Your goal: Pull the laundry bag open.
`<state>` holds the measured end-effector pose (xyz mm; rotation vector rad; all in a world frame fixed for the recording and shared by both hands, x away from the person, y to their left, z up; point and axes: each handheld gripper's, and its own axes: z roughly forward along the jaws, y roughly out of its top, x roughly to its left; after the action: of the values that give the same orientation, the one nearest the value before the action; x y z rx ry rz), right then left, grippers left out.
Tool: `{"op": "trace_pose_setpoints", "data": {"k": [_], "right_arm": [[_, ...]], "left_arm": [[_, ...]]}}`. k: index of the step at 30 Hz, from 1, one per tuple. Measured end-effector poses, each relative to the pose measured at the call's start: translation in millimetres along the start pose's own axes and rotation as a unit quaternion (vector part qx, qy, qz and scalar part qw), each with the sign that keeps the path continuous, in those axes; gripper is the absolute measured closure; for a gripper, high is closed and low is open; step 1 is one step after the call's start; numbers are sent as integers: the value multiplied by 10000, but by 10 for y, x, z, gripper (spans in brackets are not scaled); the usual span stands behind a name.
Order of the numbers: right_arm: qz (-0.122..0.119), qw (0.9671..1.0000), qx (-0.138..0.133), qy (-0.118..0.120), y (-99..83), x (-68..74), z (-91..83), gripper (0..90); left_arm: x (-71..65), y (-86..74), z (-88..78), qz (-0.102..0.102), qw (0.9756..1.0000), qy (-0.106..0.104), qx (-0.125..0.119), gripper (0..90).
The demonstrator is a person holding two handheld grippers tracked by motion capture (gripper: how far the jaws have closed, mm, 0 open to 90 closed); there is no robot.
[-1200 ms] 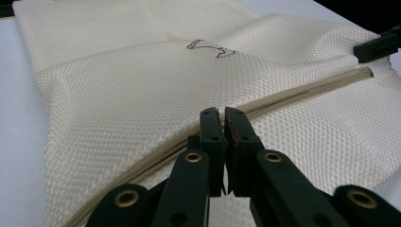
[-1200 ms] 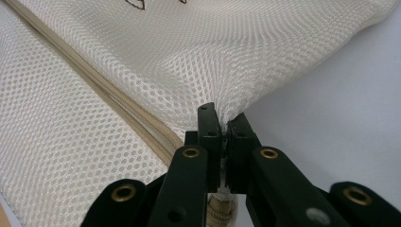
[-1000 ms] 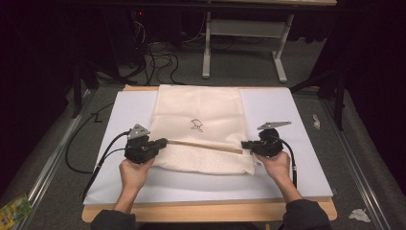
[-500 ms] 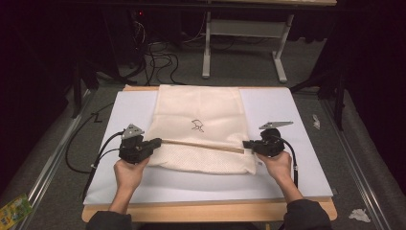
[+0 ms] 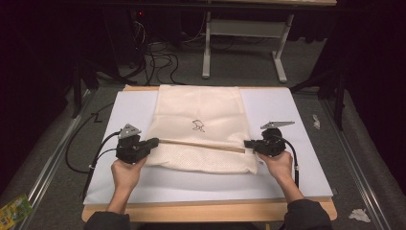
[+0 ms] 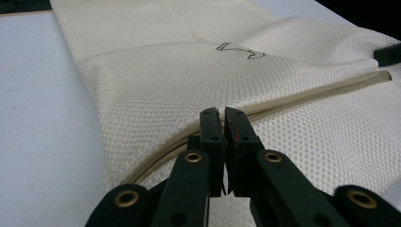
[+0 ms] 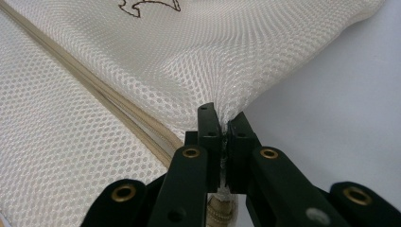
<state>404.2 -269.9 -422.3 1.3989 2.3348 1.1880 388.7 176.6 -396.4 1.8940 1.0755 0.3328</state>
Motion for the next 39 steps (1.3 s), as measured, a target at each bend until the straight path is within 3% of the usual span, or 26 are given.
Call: {"op": "trace_pose_setpoints", "data": {"k": [22,39], "right_arm": [[38,10000,-23,-63,3,-29,-61,889],[-35,9998,-97,-173,12,-62,-132,889]], "left_arm": [[139,-72,-100,-76,9996,254,77,872],[195,-86,-115,-132,9996,254,66,872]]}}
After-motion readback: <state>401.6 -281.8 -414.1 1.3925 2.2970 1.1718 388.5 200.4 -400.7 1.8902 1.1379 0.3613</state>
